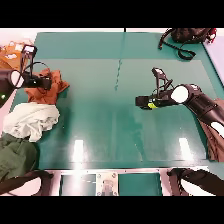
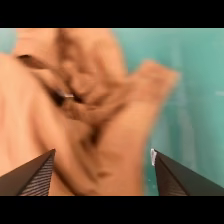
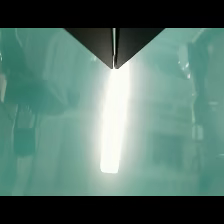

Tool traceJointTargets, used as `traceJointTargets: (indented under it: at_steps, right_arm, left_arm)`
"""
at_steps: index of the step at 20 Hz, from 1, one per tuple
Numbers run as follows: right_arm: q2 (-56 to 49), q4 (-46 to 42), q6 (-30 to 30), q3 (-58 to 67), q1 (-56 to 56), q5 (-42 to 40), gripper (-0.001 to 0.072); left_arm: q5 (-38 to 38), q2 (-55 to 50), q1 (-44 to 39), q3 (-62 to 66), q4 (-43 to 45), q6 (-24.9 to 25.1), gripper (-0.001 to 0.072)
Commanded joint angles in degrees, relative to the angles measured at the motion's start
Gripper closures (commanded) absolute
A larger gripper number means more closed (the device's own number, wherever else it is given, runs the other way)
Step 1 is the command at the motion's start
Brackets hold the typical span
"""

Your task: Fold the shirts.

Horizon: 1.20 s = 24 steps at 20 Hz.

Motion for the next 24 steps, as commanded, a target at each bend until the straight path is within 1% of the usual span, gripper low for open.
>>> traceJointTargets:
  at_steps: [1, 3, 4, 5, 6, 7, 9, 11, 13, 15, 17, 20, 22, 24]
  right_arm:
    - [0.0, -0.2, 0.0, 0.0, 0.0, -3.5, 0.0593]
    - [0.0, -0.2, 0.0, 0.0, 0.0, -3.5, 0.0595]
    - [0.0, -0.2, 0.0, 0.0, 0.0, -3.4, 0.0596]
    - [0.0, -0.2, 0.0, 0.0, -0.1, -3.4, 0.0606]
    - [0.0, -0.1, 0.0, 0.0, -0.4, -3.1, 0.0692]
    - [0.0, -0.1, 0.0, 0.1, -1.1, -2.3, 0.069]
    - [0.1, -0.1, 0.0, 0.6, -3.5, 0.6, 0.0691]
    - [0.0, -0.1, -0.5, 1.4, -7.1, 3.5, 0.0691]
    - [0.1, 0.1, -2.7, 2.4, -11.3, 5.5, 0.0692]
    - [0.1, 0.1, -4.4, 4.2, -15.7, 8.9, 0.0692]
    - [0.1, 0.1, -5.0, 6.5, -19.8, 11.3, 0.0692]
    - [0.1, 0.1, -5.0, 9.5, -23.9, 14.4, 0.0692]
    - [0.1, 0.1, -6.3, 10.2, -24.6, 16.0, 0.0692]
    - [0.1, 0.1, -6.4, 10.2, -24.5, 17.5, 0.0692]
  left_arm:
    - [5.9, -8.7, 4.8, 0.0, 3.4, -1.4, 0.0035]
    - [6.7, -12.4, 6.4, 0.0, 3.4, -1.4, 0.0049]
    - [6.9, -13.5, 6.4, 0.0, 3.3, -1.4, 0.0293]
    - [6.9, -13.7, 6.3, 0.0, 3.0, -1.4, 0.0635]
    - [6.8, -13.6, 6.0, 0.5, 2.7, -1.4, 0.0686]
    - [6.0, -13.5, 5.5, 1.9, 1.9, -1.4, 0.0686]
    - [1.5, -12.3, 3.8, 6.6, -0.3, -1.4, 0.0687]
    - [-4.4, -10.3, 0.1, 14.3, -4.9, 1.0, 0.0687]
    - [-11.2, -7.7, -5.2, 22.6, -11.7, 4.7, 0.0687]
    - [-17.1, -5.8, -11.6, 30.4, -18.3, 5.3, 0.0686]
    - [-21.2, -5.4, -17.7, 36.0, -23.1, 4.8, 0.0686]
    - [-23.7, -6.2, -25.9, 36.9, -31.4, 4.4, 0.0686]
    - [-25.2, -8.5, -31.4, 35.8, -34.1, 4.4, 0.0686]
    - [-25.5, -12.1, -36.5, 33.3, -37.5, 4.4, 0.0685]
